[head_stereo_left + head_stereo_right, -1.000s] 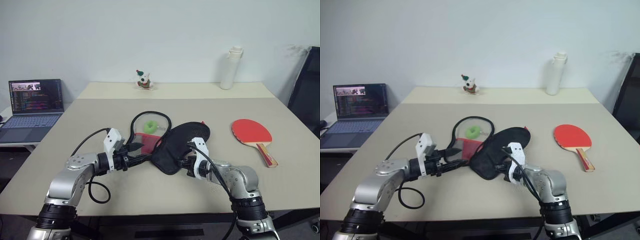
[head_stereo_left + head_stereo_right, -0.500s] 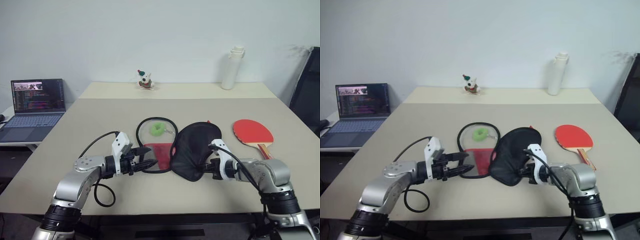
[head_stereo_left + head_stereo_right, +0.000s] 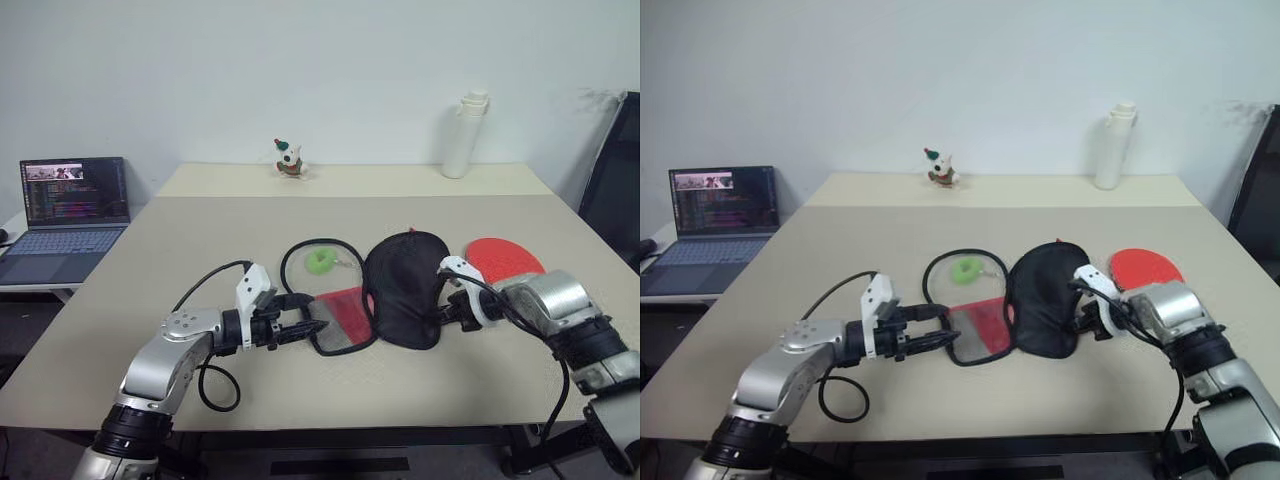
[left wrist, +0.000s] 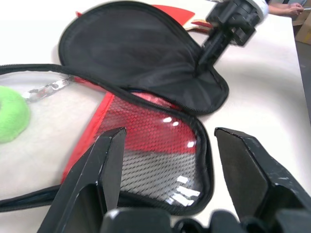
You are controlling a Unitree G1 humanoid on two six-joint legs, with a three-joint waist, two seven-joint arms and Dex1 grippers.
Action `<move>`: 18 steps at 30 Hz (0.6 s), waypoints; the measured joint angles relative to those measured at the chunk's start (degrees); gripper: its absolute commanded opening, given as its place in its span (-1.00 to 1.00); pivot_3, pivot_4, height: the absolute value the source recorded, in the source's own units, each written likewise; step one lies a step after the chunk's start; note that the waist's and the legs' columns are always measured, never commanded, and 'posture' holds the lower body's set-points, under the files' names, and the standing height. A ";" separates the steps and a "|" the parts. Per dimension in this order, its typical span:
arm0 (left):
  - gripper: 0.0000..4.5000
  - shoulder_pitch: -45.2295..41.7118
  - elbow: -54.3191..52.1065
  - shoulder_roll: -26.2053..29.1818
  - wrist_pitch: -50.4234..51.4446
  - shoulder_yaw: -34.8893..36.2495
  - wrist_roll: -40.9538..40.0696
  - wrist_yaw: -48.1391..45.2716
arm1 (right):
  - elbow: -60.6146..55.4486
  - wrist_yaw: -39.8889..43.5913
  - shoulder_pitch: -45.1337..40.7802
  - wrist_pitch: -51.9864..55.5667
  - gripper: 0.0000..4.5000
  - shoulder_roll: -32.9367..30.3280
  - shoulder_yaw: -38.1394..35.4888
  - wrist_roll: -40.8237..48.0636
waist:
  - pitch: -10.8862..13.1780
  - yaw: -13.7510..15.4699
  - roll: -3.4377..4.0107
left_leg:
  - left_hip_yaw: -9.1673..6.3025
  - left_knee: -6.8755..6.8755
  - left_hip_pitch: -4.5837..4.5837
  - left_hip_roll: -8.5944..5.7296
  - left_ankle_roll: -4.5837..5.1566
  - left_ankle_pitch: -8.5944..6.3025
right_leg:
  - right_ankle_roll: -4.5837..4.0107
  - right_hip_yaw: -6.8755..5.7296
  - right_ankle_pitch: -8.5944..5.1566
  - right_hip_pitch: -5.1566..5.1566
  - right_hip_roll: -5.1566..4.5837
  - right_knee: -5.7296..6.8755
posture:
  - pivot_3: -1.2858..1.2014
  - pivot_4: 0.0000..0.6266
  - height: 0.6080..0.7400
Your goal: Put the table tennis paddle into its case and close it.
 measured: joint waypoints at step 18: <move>0.41 0.13 2.25 -1.42 -3.60 -0.27 1.36 -0.29 | 21.42 11.92 -9.17 -14.67 -1.00 1.92 3.98 -15.68 | 0.04 0.01 0.06 | -0.01 0.01 0.00 0.01 0.00 0.00 | -0.04 0.02 0.02 -0.04 -0.03 0.06 | 0.03 -0.52 1.00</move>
